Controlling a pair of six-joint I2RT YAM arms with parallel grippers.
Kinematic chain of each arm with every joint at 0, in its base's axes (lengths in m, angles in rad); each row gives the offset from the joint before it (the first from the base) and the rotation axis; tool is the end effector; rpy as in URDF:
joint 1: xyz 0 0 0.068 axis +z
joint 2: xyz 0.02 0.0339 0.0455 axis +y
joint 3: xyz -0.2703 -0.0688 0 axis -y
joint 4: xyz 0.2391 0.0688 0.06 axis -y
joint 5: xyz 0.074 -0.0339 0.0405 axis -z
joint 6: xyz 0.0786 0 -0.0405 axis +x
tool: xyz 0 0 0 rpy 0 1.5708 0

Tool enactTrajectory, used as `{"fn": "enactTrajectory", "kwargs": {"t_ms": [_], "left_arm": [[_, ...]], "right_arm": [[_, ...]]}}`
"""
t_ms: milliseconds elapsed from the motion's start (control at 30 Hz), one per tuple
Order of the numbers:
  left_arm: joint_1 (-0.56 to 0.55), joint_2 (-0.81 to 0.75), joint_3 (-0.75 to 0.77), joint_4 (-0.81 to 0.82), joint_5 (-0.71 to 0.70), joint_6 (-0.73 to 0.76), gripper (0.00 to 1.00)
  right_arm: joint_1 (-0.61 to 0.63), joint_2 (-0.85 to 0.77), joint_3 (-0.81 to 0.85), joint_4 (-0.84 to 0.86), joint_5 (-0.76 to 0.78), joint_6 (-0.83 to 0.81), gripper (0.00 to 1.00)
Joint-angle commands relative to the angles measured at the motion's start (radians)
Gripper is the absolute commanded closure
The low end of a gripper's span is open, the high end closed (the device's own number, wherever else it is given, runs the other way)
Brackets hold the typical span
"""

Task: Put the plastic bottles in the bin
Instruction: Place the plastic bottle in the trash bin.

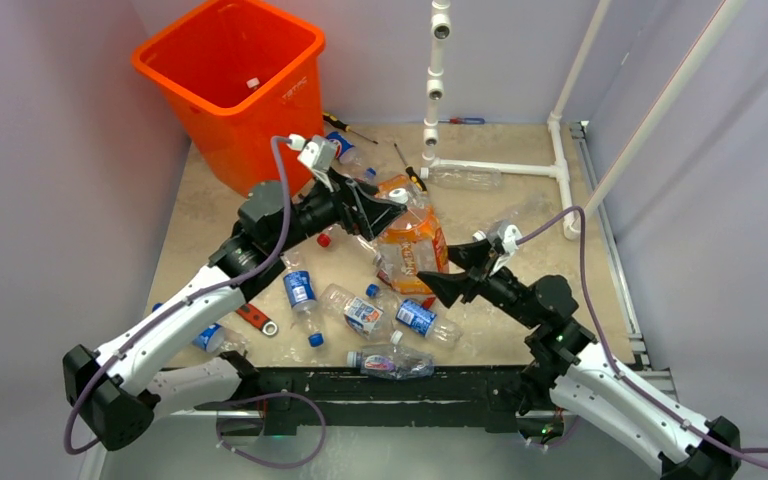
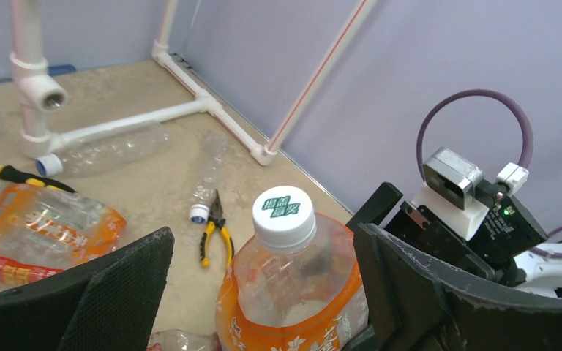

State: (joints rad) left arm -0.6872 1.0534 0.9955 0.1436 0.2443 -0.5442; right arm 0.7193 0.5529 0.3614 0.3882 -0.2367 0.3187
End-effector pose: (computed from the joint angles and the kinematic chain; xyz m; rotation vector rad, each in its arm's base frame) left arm 0.2030 -0.1912 0.4073 0.3255 1.5698 -1.1592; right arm 0.1260 0.1349 0.2982 -0.4920 1.3722 1.0212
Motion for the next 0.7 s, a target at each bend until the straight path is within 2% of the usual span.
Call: {"fn": "enactTrajectory", "kwargs": {"t_ms": [0, 133, 267, 467, 567, 600, 667], "left_arm": [[0.005, 0.045, 0.026, 0.072, 0.116, -0.088, 0.1], [0.006, 0.079, 0.02, 0.109, 0.139, -0.139, 0.17], [0.008, 0.108, 0.016, 0.19, 0.185, -0.202, 0.33], [0.008, 0.142, 0.025, 0.232, 0.207, -0.244, 0.37], [0.008, 0.157, 0.025, 0.26, 0.233, -0.259, 0.56], [0.008, 0.161, 0.025, 0.261, 0.24, -0.261, 0.6], [0.008, 0.166, 0.025, 0.262, 0.245, -0.264, 0.62]], "right_arm": [[0.006, -0.031, -0.013, 0.08, 0.052, -0.025, 0.86], [0.007, -0.036, -0.018, 0.08, 0.05, -0.027, 0.88], [0.008, -0.039, -0.027, 0.08, 0.049, -0.027, 0.89], [0.01, -0.054, -0.038, 0.074, 0.053, -0.026, 0.9], [0.012, -0.058, -0.042, 0.071, 0.056, -0.024, 0.9], [0.011, -0.06, -0.044, 0.069, 0.058, -0.024, 0.91], [0.012, -0.062, -0.044, 0.067, 0.059, -0.024, 0.91]]}}
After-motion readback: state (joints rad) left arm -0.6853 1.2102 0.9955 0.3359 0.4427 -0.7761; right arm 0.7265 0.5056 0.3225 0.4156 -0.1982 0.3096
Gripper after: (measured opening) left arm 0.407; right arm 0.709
